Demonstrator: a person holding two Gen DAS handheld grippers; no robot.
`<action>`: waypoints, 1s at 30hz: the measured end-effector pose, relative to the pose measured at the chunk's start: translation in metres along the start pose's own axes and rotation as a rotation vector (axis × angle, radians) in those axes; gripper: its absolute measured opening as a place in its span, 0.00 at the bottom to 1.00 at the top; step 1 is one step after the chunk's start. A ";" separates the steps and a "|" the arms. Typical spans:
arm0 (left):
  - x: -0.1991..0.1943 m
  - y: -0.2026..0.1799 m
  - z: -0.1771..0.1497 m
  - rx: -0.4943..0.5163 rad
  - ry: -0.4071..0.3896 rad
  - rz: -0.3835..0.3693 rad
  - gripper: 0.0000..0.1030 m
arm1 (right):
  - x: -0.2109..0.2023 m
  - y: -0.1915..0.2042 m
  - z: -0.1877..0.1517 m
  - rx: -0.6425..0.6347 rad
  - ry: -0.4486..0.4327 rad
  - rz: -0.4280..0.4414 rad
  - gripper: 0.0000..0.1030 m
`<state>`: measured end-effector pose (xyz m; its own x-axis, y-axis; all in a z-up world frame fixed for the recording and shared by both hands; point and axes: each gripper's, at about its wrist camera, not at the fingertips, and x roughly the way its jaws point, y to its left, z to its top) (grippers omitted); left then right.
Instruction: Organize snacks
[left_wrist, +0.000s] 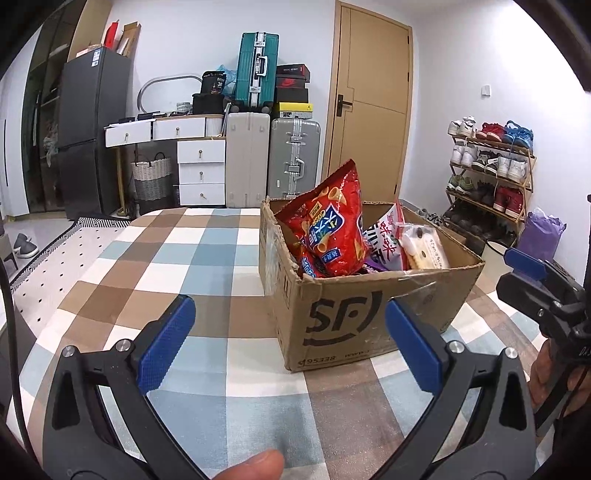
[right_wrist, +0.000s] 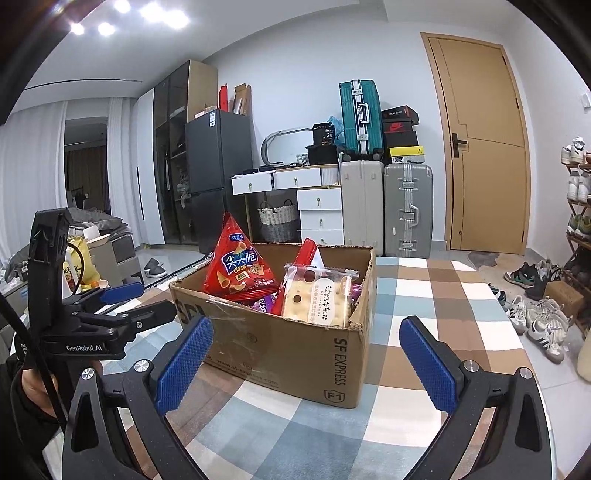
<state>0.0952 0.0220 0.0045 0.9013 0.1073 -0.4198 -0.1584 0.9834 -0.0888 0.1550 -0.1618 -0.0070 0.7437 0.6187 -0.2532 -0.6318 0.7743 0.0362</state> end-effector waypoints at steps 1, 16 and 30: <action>0.001 0.000 0.000 -0.001 0.001 0.000 0.99 | 0.000 0.000 0.000 0.002 -0.001 -0.001 1.00; 0.001 0.001 0.000 0.000 0.001 -0.001 0.99 | 0.000 0.000 -0.001 0.003 -0.002 0.001 1.00; 0.003 0.002 -0.001 0.002 0.003 -0.001 0.99 | 0.002 0.002 -0.002 0.001 0.004 0.005 1.00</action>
<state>0.0973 0.0241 0.0017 0.9003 0.1055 -0.4222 -0.1562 0.9838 -0.0874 0.1543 -0.1595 -0.0095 0.7397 0.6221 -0.2568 -0.6353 0.7713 0.0383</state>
